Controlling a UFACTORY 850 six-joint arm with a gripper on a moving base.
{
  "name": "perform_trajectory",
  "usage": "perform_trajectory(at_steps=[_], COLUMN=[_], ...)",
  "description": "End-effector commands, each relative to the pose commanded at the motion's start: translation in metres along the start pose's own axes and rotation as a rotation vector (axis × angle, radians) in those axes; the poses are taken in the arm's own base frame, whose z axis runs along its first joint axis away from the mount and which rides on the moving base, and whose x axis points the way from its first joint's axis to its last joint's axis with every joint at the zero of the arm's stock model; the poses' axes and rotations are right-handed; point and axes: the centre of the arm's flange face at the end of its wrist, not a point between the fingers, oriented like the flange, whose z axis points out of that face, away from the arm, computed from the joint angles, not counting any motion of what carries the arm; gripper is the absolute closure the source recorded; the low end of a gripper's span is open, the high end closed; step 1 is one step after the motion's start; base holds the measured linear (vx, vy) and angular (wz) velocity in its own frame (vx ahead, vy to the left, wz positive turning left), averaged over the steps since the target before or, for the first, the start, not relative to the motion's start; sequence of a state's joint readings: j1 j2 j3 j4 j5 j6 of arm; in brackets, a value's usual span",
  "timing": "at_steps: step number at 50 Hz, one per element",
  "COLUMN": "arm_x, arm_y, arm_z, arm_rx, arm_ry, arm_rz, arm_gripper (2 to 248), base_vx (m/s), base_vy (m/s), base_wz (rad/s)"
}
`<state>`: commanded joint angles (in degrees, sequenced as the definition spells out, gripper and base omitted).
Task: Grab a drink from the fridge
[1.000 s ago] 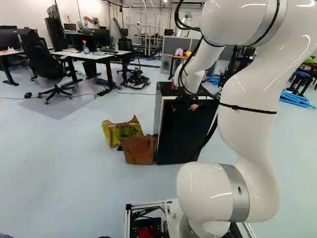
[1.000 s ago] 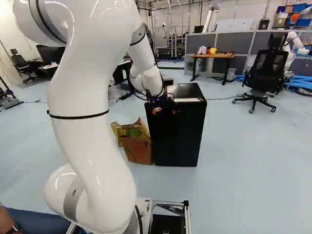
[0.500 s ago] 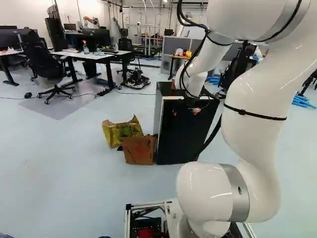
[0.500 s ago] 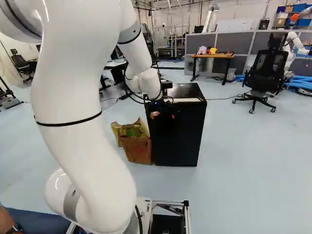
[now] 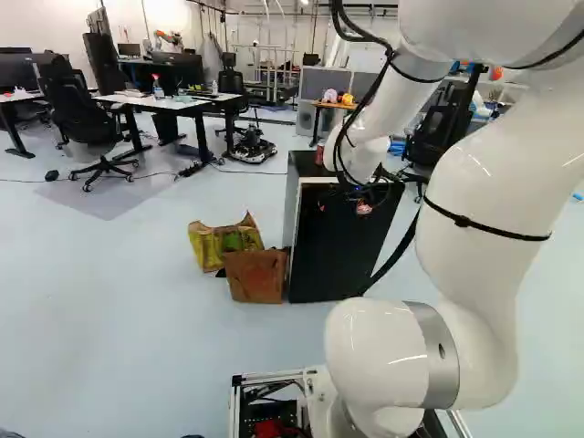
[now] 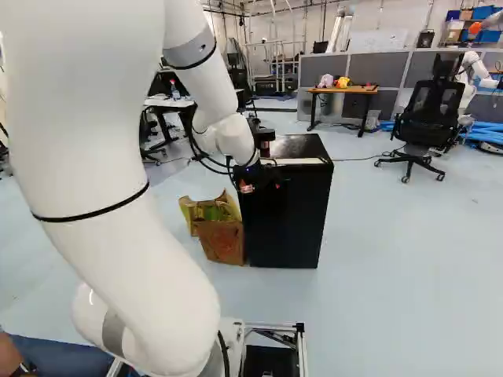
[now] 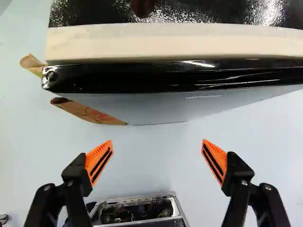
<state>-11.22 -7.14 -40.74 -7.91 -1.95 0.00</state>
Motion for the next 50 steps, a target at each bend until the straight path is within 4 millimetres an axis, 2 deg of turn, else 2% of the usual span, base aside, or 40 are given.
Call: perform_trajectory(at_steps=[20,50], arm_x=[-0.009,0.016], arm_y=[-0.009,-0.011], arm_z=[-0.019,-0.028], arm_rx=[0.008,0.012], arm_ry=[0.196,0.494], arm_rz=[-0.009,-0.01], arm_gripper=[3,3], base_vx=[0.0,0.0], base_vy=[0.0,0.0], base_wz=[0.0,0.0])
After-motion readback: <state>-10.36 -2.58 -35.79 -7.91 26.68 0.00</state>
